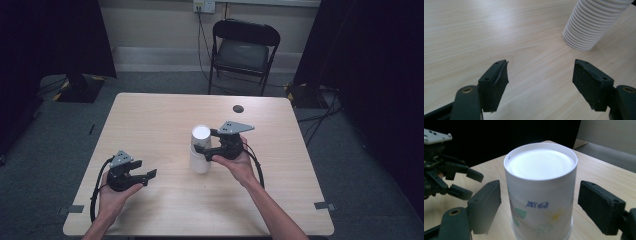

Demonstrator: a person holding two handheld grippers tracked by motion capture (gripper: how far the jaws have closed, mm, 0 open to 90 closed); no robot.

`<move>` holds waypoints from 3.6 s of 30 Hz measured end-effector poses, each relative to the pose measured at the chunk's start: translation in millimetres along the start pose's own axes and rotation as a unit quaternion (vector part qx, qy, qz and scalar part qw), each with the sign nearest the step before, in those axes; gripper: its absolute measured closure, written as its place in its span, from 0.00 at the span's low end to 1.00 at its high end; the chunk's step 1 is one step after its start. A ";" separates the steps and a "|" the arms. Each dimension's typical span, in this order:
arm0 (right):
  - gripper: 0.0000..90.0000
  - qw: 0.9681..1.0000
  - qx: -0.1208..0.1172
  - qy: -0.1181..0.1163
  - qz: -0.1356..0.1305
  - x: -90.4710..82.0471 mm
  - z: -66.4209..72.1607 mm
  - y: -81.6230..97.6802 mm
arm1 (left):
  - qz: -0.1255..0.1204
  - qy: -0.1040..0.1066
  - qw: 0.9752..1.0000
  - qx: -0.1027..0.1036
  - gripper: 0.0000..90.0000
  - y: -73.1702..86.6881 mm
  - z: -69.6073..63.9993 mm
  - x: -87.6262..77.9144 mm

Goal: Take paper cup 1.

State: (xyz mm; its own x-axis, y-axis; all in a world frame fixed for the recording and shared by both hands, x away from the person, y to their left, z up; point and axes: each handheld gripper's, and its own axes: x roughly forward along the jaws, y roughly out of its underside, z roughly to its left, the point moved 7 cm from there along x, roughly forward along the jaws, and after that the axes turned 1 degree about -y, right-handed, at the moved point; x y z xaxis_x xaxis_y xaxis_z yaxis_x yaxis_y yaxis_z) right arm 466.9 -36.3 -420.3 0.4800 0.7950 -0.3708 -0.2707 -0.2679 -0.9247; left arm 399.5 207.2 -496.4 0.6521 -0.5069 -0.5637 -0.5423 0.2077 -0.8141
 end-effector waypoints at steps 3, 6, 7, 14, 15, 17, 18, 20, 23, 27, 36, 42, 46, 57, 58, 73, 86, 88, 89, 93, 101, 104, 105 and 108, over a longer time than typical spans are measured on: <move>0.21 1.000 -0.002 0.001 0.002 2.8 -0.1 1.0 | 0.003 0.001 1.000 0.003 0.30 0.2 -1.1 1.0; 0.21 1.000 0.003 -0.003 0.007 8.3 -0.7 5.5 | 0.004 0.001 1.000 0.006 0.30 0.2 -2.7 1.5; 0.21 1.000 0.004 -0.004 0.007 9.1 -0.4 6.1 | 0.005 0.001 1.000 0.006 0.30 0.3 -2.9 1.4; 0.25 1.000 -0.003 0.004 0.009 12.8 -0.8 7.7 | 0.008 -0.002 1.000 -0.001 0.29 1.3 -1.8 2.1; 0.25 1.000 -0.003 0.004 0.009 12.8 -0.8 7.7 | 0.008 -0.002 1.000 -0.001 0.29 1.3 -1.8 2.1; 0.28 1.000 0.001 0.006 0.008 13.7 -2.3 8.6 | 0.010 -0.003 1.000 0.003 0.29 1.6 -1.8 2.3; 0.28 1.000 0.001 0.006 0.008 13.7 -2.3 8.6 | 0.010 -0.003 1.000 0.003 0.29 1.6 -1.8 2.3; 0.29 1.000 0.004 0.006 0.008 14.9 -3.2 8.5 | 0.012 -0.002 1.000 0.003 0.29 2.0 -2.0 3.1; 0.30 1.000 0.005 0.006 0.010 16.0 -3.1 7.5 | 0.014 0.000 1.000 0.005 0.29 2.4 -2.5 3.3; 0.30 1.000 -0.002 0.008 0.010 15.5 -2.9 7.1 | 0.015 -0.002 1.000 0.006 0.29 2.7 -3.1 2.4; 0.30 1.000 -0.007 0.009 0.004 13.7 -2.5 3.7 | 0.016 -0.003 1.000 0.007 0.29 2.9 -3.1 2.9; 0.31 1.000 -0.007 0.006 -0.002 11.9 -2.4 -1.1 | 0.014 -0.003 1.000 0.004 0.29 2.9 -3.6 2.5; 0.31 1.000 0.000 0.004 -0.008 10.6 -2.8 -5.2 | 0.014 -0.003 1.000 0.001 0.29 2.7 -4.2 2.8; 0.31 1.000 0.011 -0.003 -0.013 6.8 -3.1 -11.8 | 0.010 0.001 1.000 0.015 0.31 1.8 -6.9 1.0; 0.32 1.000 0.012 -0.004 -0.015 6.1 -3.0 -12.9 | 0.009 -0.002 1.000 0.017 0.31 1.6 -6.6 0.8; 0.32 0.999 0.028 -0.014 -0.035 -0.1 -3.0 -24.6 | 0.015 -0.008 1.000 0.020 0.30 2.3 -5.2 1.1; 0.33 0.999 0.024 -0.011 -0.044 -3.1 -1.8 -33.0 | 0.011 -0.005 1.000 0.017 0.30 1.8 -6.4 0.9; 0.33 0.999 0.025 -0.011 -0.045 -4.2 -2.5 -33.2 | 0.011 -0.004 1.000 0.016 0.31 1.8 -7.0 0.8; 0.33 0.999 0.025 -0.011 -0.047 -5.0 -3.0 -33.6 | 0.011 -0.004 1.000 0.017 0.31 1.8 -7.2 0.7; 0.34 0.998 0.029 -0.012 -0.054 -8.5 -3.6 -36.3 | 0.010 -0.004 1.000 0.018 0.31 1.6 -8.1 0.6; 0.34 0.997 0.031 -0.024 -0.059 -15.5 -3.0 -43.7 | 0.006 -0.010 1.000 0.011 0.34 -0.1 -7.9 0.1; 0.34 0.997 0.031 -0.026 -0.062 -18.6 -3.2 -46.5 | 0.007 -0.005 1.000 0.016 0.34 -1.7 -11.8 -2.6; 0.34 0.997 0.031 -0.026 -0.062 -18.6 -3.2 -46.5 | 0.007 -0.005 1.000 0.016 0.34 -1.7 -11.8 -2.6; 0.35 0.997 0.035 -0.026 -0.070 -26.7 -4.7 -50.7 | 0.005 0.004 0.999 0.035 0.34 -5.7 -23.4 -3.5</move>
State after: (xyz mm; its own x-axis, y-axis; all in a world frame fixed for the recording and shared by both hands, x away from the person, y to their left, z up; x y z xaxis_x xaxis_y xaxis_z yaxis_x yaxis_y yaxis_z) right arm 471.7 -46.5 -363.9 0.4739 0.8497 -0.2310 -0.2614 -0.1148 -0.9584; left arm 387.9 188.2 -486.5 0.6430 -0.5108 -0.5706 -0.5103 0.2698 -0.8166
